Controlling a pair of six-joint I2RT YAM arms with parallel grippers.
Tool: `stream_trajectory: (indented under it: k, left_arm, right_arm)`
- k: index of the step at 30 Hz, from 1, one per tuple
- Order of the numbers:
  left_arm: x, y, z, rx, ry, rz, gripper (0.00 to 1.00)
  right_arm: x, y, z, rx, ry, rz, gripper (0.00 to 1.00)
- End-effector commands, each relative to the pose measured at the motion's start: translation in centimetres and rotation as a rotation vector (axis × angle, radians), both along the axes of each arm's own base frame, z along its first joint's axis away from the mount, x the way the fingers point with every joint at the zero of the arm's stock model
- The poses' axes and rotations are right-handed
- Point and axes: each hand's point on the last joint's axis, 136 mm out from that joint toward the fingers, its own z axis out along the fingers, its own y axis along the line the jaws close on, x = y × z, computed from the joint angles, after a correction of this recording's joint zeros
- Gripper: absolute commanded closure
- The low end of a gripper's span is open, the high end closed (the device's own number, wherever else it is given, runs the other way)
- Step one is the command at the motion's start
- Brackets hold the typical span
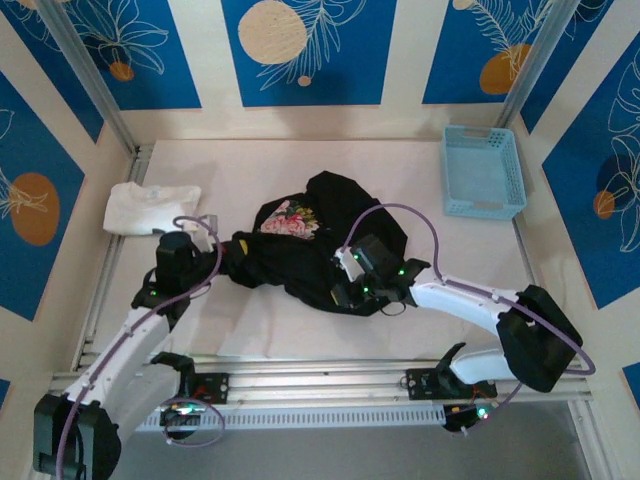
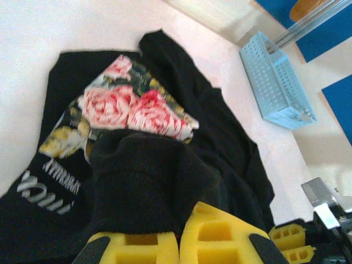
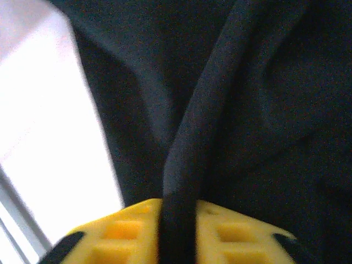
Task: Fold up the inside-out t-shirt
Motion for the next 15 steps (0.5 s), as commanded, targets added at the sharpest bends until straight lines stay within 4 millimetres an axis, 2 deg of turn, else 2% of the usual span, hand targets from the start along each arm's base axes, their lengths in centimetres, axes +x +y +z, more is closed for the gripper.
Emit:
stream_trajectory:
  k: [1,4,7,11,15]
  left_arm:
    - [-1.7,0.6,-3.8,0.041,0.141,0.000,1.00]
    - [-2.1,1.0,-5.5,0.082,0.184,0.002,1.00]
    - [-2.2,1.0,-5.9,0.074,0.179,0.004,1.00]
    - [-2.5,1.1,-6.4,0.073,0.179,0.010,1.00]
    - [-2.7,1.2,-6.7,0.084,0.176,0.009,1.00]
  right_arm:
    - [0.0,0.7,0.3,0.011,0.016,0.050,0.69]
    - [3.1,1.7,2.0,0.021,-0.060,0.006,0.58]
    - [6.3,2.6,3.2,0.015,-0.127,-0.059,0.52]
    - [10.6,2.3,3.1,-0.069,-0.169,-0.172,0.50]
    - [12.7,3.1,1.6,-0.080,-0.125,-0.173,0.51]
